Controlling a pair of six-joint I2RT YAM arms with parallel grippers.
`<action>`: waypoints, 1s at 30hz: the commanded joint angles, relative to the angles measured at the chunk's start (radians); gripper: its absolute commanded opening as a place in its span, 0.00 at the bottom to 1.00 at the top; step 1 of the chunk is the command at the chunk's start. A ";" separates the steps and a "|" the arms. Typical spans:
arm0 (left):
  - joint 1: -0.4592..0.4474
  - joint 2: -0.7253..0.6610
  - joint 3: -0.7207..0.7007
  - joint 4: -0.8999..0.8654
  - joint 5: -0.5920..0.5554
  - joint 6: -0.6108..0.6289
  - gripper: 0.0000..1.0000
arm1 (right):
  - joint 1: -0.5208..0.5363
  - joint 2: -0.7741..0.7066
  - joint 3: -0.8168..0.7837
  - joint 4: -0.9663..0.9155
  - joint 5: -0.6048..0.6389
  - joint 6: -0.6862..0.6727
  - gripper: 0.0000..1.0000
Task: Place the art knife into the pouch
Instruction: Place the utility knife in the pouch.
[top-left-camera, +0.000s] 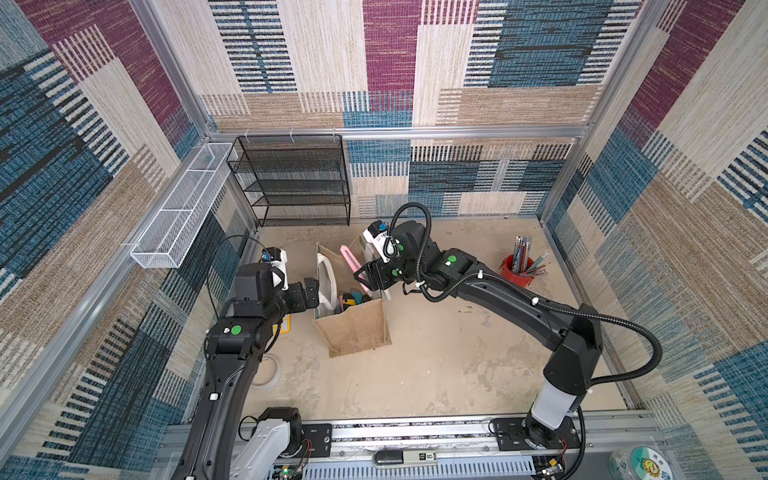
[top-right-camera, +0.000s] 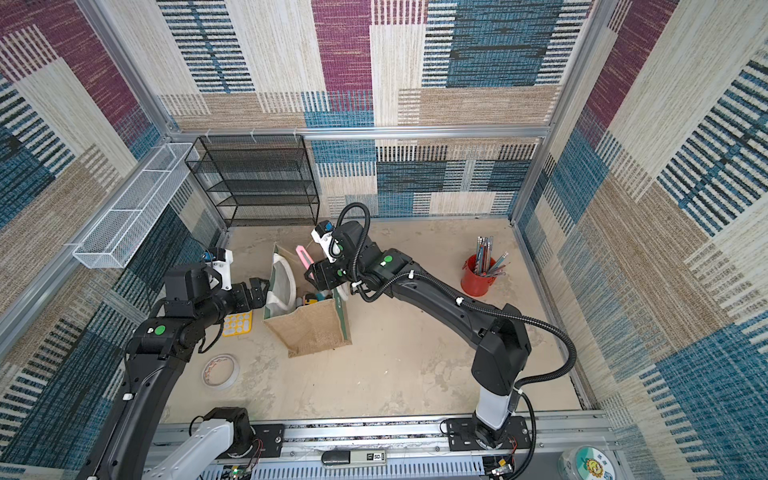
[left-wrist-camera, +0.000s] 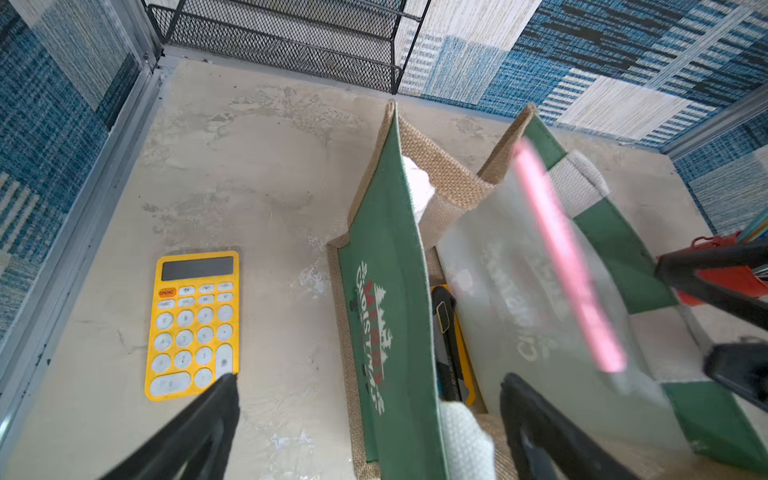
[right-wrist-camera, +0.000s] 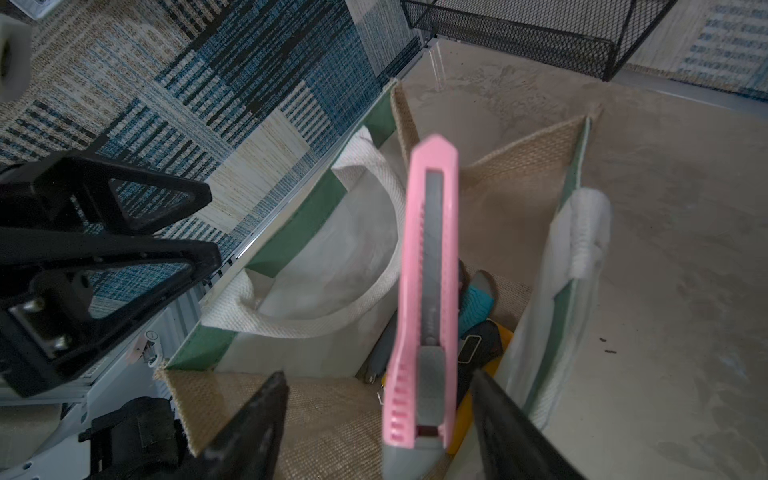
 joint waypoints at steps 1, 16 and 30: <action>0.001 0.005 -0.008 0.029 -0.011 -0.032 0.99 | 0.002 0.001 0.027 -0.016 -0.024 -0.033 0.99; 0.006 -0.036 -0.469 0.731 -0.534 0.027 0.99 | -0.296 -0.452 -0.498 0.403 0.453 -0.057 1.00; 0.007 0.424 -0.688 1.476 -0.360 0.214 0.99 | -0.383 -0.504 -1.136 1.025 0.982 -0.265 0.99</action>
